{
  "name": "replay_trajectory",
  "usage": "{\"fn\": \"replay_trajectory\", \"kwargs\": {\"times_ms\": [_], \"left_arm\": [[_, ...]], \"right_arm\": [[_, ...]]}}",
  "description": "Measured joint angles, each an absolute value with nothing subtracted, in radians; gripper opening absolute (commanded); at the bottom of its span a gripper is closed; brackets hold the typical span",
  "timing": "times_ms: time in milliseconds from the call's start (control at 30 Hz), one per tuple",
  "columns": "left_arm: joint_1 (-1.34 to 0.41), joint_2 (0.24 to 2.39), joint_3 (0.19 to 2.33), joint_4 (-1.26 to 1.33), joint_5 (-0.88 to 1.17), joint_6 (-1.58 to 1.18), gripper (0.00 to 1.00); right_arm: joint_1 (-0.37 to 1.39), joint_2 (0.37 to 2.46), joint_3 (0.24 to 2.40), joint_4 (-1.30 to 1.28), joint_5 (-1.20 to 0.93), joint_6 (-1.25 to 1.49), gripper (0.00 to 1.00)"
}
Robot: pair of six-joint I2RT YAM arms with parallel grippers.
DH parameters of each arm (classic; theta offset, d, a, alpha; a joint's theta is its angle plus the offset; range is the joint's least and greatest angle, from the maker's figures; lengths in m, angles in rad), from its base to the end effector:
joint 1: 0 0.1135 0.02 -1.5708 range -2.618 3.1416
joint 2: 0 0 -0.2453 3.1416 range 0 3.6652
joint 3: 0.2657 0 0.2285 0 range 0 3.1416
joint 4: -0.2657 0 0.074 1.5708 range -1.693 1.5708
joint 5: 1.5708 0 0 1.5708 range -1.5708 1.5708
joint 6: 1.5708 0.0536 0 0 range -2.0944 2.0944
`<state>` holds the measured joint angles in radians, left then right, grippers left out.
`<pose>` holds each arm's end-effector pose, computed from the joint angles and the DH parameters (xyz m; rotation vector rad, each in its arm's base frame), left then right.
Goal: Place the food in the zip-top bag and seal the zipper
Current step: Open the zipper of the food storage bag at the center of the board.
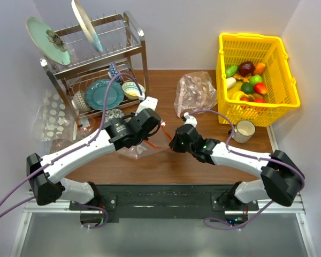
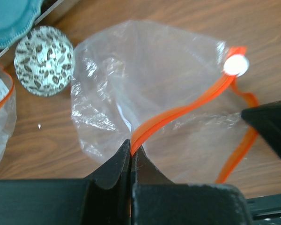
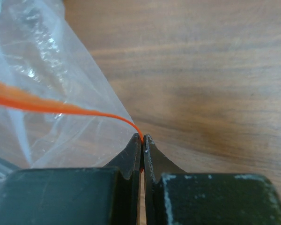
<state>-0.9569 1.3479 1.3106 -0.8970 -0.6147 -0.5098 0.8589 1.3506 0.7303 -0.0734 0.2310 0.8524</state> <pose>0.1741 -0.1934 0.3097 0.2724 2.2716 0.0348 0.1907 0.2023 0.1929 0.1189 2.3239 0.6460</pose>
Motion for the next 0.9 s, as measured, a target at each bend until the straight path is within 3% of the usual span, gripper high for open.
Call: {"fn": "replay_trajectory", "kwargs": {"times_ms": [167, 467, 667, 900], "left_arm": [[-0.918, 1.379, 1.244, -0.878, -0.583, -0.485, 0.0], [-0.913, 1.422, 1.243, -0.762, -0.504, -0.421, 0.0], [-0.903, 1.502, 1.256, -0.733, -0.452, -0.372, 0.0], [-0.901, 1.573, 1.311, -0.74, -0.45, -0.336, 0.0]], "right_arm": [[0.858, 1.375, 0.73, -0.074, 0.197, 0.826, 0.25], [0.858, 1.32, 0.749, -0.099, 0.179, 0.705, 0.47], [0.858, 1.25, 0.832, -0.178, 0.162, 0.623, 0.5], [0.851, 1.157, 1.031, -0.388, 0.247, 0.536, 0.46]]}}
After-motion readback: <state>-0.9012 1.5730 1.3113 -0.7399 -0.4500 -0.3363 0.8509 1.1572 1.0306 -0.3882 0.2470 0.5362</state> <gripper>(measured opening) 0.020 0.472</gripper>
